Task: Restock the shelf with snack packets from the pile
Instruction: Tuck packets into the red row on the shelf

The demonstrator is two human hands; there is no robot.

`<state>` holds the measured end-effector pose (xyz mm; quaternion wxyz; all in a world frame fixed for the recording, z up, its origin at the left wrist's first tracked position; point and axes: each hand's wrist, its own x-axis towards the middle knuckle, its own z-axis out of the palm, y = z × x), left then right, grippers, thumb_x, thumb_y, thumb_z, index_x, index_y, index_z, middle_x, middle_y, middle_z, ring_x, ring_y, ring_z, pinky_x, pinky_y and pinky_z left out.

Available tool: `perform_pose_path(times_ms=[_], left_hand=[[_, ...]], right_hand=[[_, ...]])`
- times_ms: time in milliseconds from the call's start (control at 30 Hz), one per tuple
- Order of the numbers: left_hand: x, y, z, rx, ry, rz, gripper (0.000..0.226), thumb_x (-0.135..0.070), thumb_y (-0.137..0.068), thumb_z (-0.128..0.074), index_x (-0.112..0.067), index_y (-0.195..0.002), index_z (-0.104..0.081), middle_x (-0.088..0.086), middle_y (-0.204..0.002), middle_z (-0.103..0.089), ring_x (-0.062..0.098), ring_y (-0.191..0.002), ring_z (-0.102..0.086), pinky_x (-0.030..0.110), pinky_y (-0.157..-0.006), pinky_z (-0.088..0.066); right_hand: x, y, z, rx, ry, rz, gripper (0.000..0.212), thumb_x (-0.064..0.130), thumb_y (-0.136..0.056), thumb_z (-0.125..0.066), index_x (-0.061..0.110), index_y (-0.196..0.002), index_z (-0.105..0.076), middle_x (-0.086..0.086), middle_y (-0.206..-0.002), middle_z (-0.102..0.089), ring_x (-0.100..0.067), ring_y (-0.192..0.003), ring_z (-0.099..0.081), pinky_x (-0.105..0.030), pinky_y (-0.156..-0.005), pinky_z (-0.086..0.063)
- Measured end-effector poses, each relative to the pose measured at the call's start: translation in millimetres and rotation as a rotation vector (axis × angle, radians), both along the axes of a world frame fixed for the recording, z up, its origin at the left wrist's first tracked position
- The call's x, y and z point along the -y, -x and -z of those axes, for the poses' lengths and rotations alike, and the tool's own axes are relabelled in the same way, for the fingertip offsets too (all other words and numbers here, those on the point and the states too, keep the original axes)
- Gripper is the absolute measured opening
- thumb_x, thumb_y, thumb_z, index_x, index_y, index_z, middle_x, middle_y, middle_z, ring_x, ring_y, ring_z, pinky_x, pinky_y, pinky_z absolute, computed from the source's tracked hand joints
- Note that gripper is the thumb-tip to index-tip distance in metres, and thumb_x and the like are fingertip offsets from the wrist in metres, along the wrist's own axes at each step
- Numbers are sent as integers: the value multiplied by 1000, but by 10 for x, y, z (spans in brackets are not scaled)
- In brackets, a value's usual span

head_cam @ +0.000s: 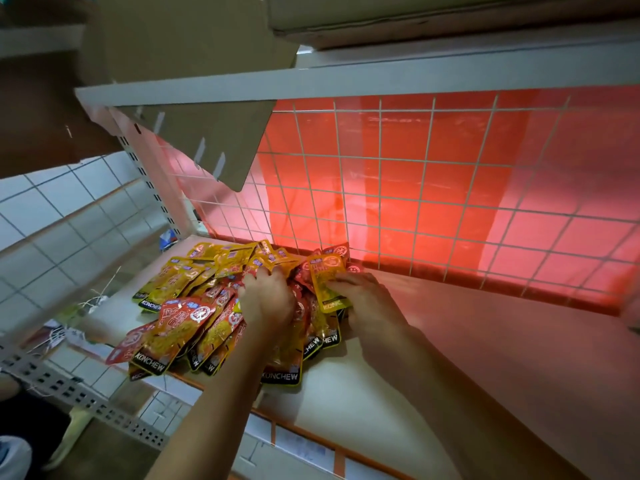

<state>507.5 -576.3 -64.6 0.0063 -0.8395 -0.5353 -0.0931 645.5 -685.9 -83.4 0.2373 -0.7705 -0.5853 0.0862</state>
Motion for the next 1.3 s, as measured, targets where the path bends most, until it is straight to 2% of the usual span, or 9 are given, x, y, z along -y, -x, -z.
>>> perform_pose_path(times_ms=[133, 233, 433, 500, 600, 700, 867, 1133, 1300], left_hand=[[129, -63, -34, 132, -77, 77, 31, -20, -90, -49, -15, -120, -58, 12, -111, -62, 33, -103, -55, 39, -81, -44], [282, -170, -108, 292, -117, 181, 22, -14, -86, -58, -14, -107, -63, 11, -96, -68, 34, -90, -63, 39, -72, -48], [698, -551, -267, 639, 44, 281, 21, -13, -78, -72, -17, -98, -74, 10, -87, -74, 27, -84, -69, 31, -67, -45], [855, -706, -279, 741, 165, 299, 17, -15, -73, -78, -15, -89, -74, 4, -74, -71, 22, -75, -67, 21, -58, -40], [990, -879, -249, 816, 326, 277, 26, -16, -69, -82, -18, -88, -65, -6, -70, -62, 11, -63, -58, 18, -55, -35], [1196, -1105, -174, 930, 560, 301, 21, -13, -70, -81, -15, -85, -67, -1, -72, -67, 13, -64, -60, 27, -63, -47], [1632, -1438, -29, 1054, 943, 269, 13, -7, -74, -75, -15, -81, -69, 10, -78, -67, 22, -72, -59, 41, -71, -51], [2283, -1879, 138, 1048, 1209, 156, 19, 0, -82, -69, -2, -101, -63, 12, -82, -68, 20, -66, -64, 27, -53, -53], [2704, -1992, 148, 971, 1363, 261, 16, 1, -84, -67, -3, -99, -65, 10, -80, -70, 15, -61, -67, 25, -52, -53]], right_hand=[[192, -80, -127, -160, -139, -117, 50, 13, -68, -52, 17, -114, -71, 0, -122, -65, -21, -112, -56, -29, -96, -41], [393, -128, -231, -347, -353, -46, 35, 3, -73, -55, 15, -97, -76, 4, -99, -73, -2, -93, -63, -11, -79, -43], [902, -506, -312, -620, -492, 389, 8, 14, -90, -60, 14, -85, -67, -11, -76, -69, -22, -68, -67, -42, -70, -53], [1173, -633, -332, -760, -581, 485, 15, 12, -91, -59, 21, -79, -62, -8, -74, -66, -17, -61, -67, -36, -59, -52], [1490, -762, -330, -926, -669, 574, 16, 11, -91, -59, 22, -80, -63, -4, -75, -67, -13, -60, -66, -25, -53, -48], [1852, -911, -325, -1109, -742, 619, 17, 1, -88, -58, 16, -84, -65, -2, -74, -66, -13, -62, -64, -21, -50, -50], [2332, -1049, -270, -1327, -810, 656, 56, -22, -75, -57, 16, -115, -53, -9, -89, -59, -24, -79, -61, -36, -64, -58], [2873, -1198, -196, -1301, -794, 790, 23, -9, -79, -64, 13, -82, -59, -8, -82, -60, -19, -69, -61, -29, -52, -49], [3276, -1306, -216, -1278, -837, 856, 42, -19, -74, -59, 11, -104, -58, -14, -88, -61, -27, -75, -59, -35, -67, -47]])
